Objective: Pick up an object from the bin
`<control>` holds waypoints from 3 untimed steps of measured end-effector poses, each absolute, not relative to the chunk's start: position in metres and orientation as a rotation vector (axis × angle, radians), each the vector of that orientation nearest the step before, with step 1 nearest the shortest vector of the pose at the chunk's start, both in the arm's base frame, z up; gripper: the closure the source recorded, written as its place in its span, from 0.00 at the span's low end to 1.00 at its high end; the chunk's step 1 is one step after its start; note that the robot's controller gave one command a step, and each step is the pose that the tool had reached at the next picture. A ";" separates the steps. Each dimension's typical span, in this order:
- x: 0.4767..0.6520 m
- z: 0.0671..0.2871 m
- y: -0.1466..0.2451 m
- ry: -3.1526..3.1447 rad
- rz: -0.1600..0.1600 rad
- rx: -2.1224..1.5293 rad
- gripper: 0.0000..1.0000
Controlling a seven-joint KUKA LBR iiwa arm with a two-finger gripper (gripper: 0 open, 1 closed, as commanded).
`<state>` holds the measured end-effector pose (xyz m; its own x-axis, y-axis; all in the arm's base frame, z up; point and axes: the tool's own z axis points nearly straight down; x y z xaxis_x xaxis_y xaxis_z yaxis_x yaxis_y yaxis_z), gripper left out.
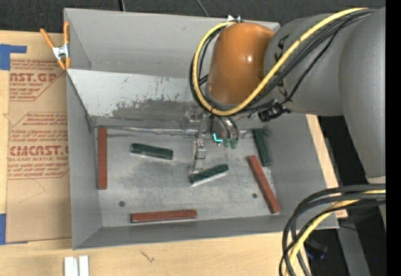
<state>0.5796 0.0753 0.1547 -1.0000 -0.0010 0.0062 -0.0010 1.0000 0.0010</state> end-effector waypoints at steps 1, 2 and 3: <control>0.582 0.159 0.075 -3.143 -0.002 0.001 0.00; 0.582 0.132 0.121 -3.146 0.001 0.077 0.00; 0.579 0.110 0.143 -3.142 -0.008 0.061 0.00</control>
Offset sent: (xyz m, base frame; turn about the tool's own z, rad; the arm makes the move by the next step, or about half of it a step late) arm -0.0008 0.0846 -0.0448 -0.0914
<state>0.5790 0.1428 0.1104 -0.9992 -0.0388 -0.0011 -0.0388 0.9992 0.0050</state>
